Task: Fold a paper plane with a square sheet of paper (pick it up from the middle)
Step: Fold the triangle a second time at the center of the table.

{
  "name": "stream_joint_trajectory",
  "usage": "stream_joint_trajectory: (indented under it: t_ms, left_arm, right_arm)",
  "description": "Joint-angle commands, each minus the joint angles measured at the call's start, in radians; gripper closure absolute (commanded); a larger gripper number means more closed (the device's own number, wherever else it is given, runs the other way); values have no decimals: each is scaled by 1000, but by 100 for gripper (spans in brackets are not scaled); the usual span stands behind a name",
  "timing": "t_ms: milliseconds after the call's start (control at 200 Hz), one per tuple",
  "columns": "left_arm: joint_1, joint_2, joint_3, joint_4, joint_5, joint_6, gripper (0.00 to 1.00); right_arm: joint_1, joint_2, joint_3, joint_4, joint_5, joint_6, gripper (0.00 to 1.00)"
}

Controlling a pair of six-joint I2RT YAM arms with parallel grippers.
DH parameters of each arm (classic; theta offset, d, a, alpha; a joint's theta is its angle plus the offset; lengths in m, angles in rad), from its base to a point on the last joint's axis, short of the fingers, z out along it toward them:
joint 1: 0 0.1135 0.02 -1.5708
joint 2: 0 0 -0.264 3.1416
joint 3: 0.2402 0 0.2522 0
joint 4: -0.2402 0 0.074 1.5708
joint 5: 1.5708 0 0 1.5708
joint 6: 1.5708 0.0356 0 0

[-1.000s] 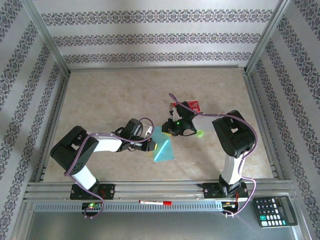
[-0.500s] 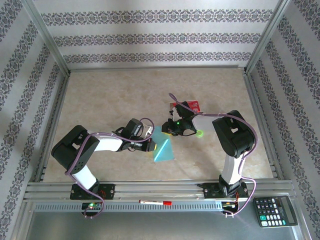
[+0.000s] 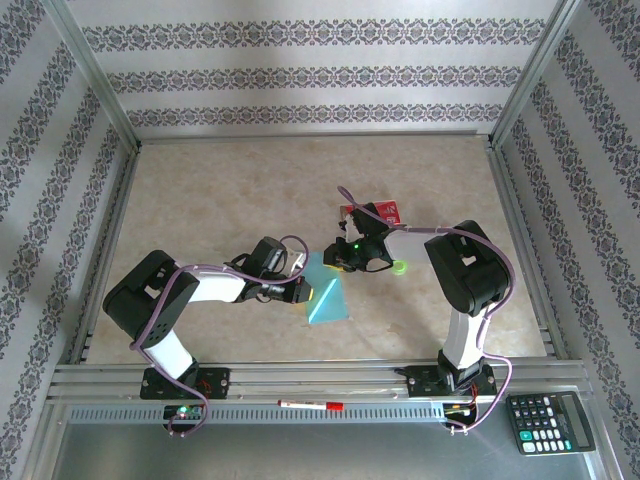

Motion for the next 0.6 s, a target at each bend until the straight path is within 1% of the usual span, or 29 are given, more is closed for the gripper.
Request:
stream_joint_trajectory:
  t_ms: [0, 255, 595]
  left_arm:
    - [10, 13, 21, -28, 6, 18, 99]
    - [10, 21, 21, -39, 3, 23, 99]
    - [10, 22, 15, -98, -41, 41, 100]
  right_arm:
    - [-1, 28, -25, -6, 15, 3, 77]
    - [0, 31, -25, -5, 14, 5, 77]
    - [0, 27, -24, -6, 14, 4, 77]
